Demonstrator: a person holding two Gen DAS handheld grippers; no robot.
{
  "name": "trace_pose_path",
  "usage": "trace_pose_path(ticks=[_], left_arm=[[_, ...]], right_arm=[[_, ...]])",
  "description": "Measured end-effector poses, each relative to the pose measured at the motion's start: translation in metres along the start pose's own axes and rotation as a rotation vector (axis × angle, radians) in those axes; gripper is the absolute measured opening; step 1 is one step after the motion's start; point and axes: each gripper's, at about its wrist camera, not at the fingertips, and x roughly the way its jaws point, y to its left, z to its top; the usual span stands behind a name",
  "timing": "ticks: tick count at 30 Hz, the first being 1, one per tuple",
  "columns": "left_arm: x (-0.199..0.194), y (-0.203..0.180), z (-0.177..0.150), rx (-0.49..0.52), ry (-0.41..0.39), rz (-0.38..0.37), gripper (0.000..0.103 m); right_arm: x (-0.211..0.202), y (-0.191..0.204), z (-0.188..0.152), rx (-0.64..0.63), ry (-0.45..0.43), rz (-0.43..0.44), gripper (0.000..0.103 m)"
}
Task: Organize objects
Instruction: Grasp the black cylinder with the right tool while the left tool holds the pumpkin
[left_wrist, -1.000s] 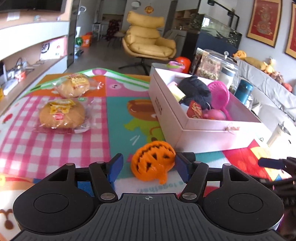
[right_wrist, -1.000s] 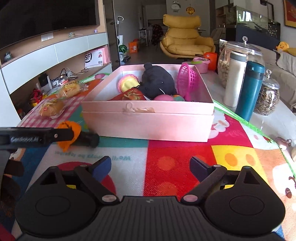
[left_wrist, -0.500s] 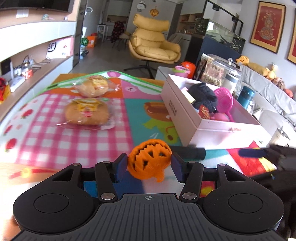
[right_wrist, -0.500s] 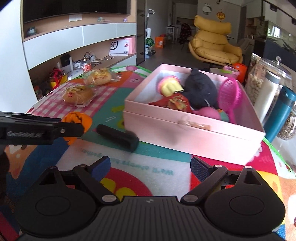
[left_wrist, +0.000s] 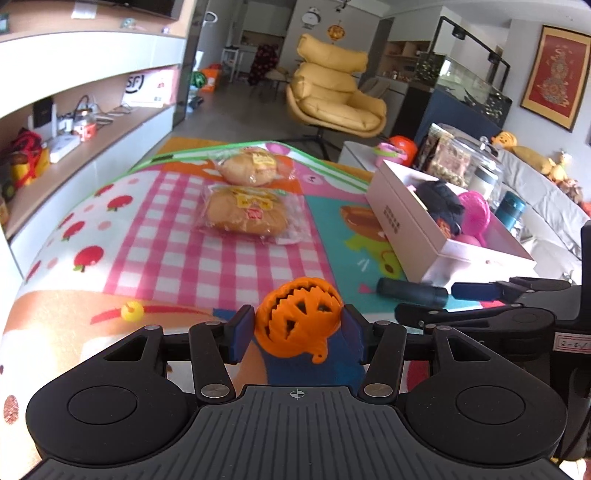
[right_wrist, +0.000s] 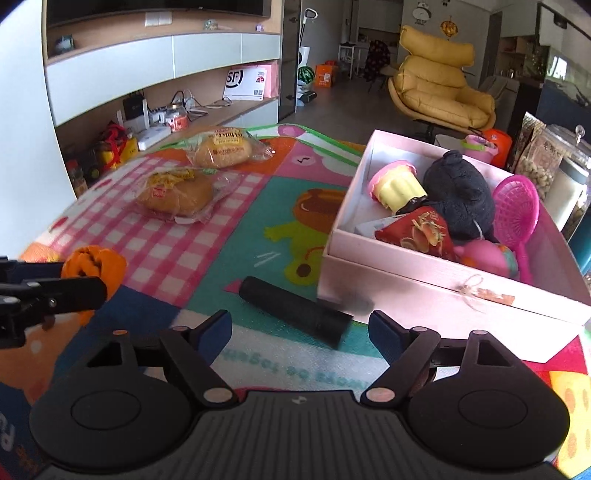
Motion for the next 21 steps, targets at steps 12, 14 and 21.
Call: trace_pose_path(ticks=[12, 14, 21], left_arm=[[0.001, 0.000, -0.004, 0.021, -0.019, -0.005, 0.057], [-0.003, 0.005, -0.004, 0.017, -0.035, 0.019, 0.057], [-0.012, 0.023, -0.004, -0.034, -0.046, 0.068, 0.057]], right_arm=[[-0.011, -0.011, -0.007, 0.054, 0.018, -0.062, 0.083], [-0.003, -0.004, -0.001, 0.099, 0.036, -0.051, 0.085], [0.030, 0.017, 0.021, 0.243, 0.086, -0.108, 0.095]])
